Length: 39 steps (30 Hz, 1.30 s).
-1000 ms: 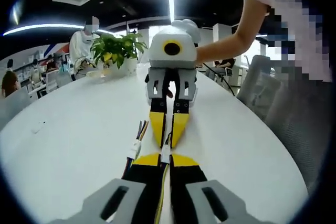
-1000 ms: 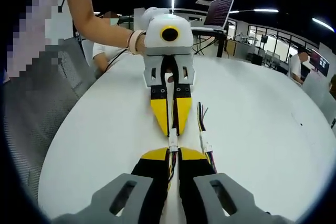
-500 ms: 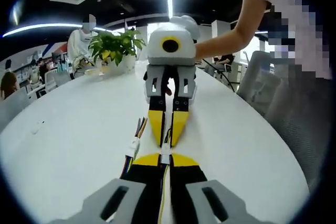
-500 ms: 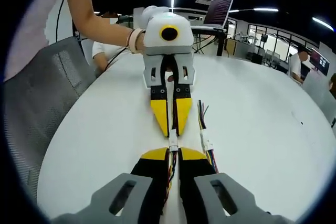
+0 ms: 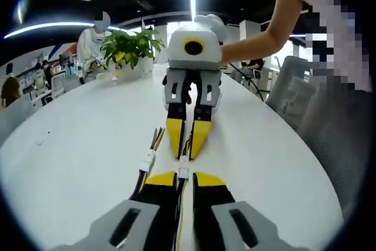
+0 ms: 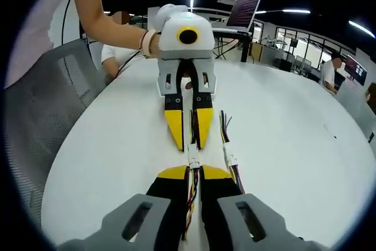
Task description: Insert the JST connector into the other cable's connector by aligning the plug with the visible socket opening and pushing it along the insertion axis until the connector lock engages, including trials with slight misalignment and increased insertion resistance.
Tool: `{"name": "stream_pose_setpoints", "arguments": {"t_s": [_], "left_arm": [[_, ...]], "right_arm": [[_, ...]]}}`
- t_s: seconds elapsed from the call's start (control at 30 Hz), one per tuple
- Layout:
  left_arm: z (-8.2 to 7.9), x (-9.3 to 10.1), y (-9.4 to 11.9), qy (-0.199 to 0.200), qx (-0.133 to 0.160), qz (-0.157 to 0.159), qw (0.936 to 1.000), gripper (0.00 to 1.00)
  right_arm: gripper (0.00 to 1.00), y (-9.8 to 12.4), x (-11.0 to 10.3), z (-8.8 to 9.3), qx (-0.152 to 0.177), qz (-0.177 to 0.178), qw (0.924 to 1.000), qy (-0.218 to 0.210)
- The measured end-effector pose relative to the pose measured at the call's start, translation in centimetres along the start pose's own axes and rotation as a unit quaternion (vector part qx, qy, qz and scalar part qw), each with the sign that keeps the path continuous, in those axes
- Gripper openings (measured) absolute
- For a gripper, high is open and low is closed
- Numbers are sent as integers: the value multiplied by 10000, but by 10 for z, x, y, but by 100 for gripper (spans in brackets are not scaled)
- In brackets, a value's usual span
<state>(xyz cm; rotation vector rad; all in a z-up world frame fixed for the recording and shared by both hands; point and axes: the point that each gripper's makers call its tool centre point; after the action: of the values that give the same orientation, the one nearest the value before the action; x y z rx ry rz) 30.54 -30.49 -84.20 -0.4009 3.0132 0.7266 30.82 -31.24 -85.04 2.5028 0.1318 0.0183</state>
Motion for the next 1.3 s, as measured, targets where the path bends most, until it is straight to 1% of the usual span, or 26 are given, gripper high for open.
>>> {"name": "stream_pose_setpoints", "arguments": {"t_s": [0.23,0.33,0.4,0.5,0.6,0.67,0.7,0.77,0.83,0.9,0.97,1.07,1.1,1.17,1.23,1.3], "left_arm": [[-3,-2,3,36,14,-73,10000,6],[-7,-5,5,219,69,-156,9996,9],[-9,-5,7,190,66,-185,9996,9],[-13,-4,10,274,125,-184,9994,12],[-15,-3,13,304,104,-233,9992,16],[-17,-3,16,269,72,-302,9992,18],[-17,-5,18,135,15,-392,9991,19],[-19,-4,22,60,-19,-457,9989,20],[-22,-3,26,105,26,-446,9989,22],[-26,-1,30,200,79,-453,9987,23],[-26,-1,33,102,3,-532,9985,25],[-27,1,38,113,-56,-634,9979,27],[-28,1,39,80,-84,-685,9976,27],[-32,3,41,59,-41,-783,9969,28],[-38,6,43,112,11,-853,9963,29],[-42,9,46,79,-12,-923,9957,32]], "right_arm": [[8,3,1,-4,69,76,9999,-60],[9,5,2,-6,105,118,9998,-83],[10,8,2,-8,120,160,9998,-84],[13,12,2,-10,128,249,9995,-139],[18,16,1,-11,151,347,9991,-206],[17,19,-2,-13,118,436,9985,-304],[15,20,0,-12,119,506,9980,-349],[16,24,0,-13,142,591,9973,-402],[20,27,-1,-13,142,680,9962,-519],[20,32,-1,-18,250,827,9941,-660],[19,38,-4,-24,365,918,9926,-703],[24,45,-7,-28,382,1066,9901,-824],[26,47,-11,-30,461,1107,9876,-1014],[28,51,-16,-32,495,1123,9867,-1065],[31,54,-22,-30,457,1209,9851,-1131],[36,57,-28,-26,328,1284,9841,-1186]]}}
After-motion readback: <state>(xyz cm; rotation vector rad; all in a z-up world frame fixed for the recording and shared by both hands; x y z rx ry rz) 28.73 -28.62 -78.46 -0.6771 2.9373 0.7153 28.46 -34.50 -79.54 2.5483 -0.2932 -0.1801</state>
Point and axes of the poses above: the point that each gripper's makers call its tool centre point, and the gripper's own axes: y roughly backward along the fingers, x roughly to its right, z roughly out of its underside, and after that the axes turned 6 degrees about -z, right-handed
